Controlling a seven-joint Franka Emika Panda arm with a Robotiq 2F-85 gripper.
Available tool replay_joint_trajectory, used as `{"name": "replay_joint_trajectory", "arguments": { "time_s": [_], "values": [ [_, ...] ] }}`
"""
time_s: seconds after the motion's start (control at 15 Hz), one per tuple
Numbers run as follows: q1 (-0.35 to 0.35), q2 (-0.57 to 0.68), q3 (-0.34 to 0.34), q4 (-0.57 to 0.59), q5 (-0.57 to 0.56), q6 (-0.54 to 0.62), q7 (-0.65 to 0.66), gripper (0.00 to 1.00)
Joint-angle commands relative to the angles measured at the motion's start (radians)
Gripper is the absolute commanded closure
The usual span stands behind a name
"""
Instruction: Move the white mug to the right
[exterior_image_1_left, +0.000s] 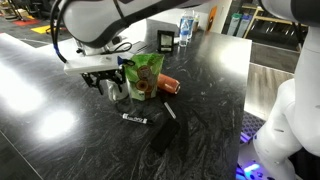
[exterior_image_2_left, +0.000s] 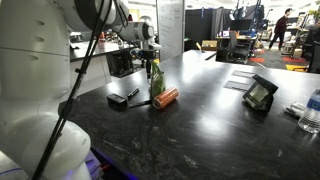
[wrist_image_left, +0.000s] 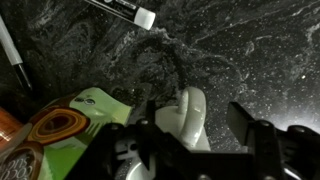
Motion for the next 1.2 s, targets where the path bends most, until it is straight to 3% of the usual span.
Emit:
{"name": "replay_joint_trajectory", "arguments": {
  "time_s": [0.0, 0.4, 1.13],
  "values": [
    [0.023, 0.035, -0.028, 0.037, -0.05, -0.031, 0.035, 0.55],
    [0.027, 0.045, -0.032, 0.047, -0.08, -0.043, 0.044, 0.97],
    [0.029, -0.057, -0.045, 0.028, -0.149, -0.097, 0.045, 0.95]
  ]
}}
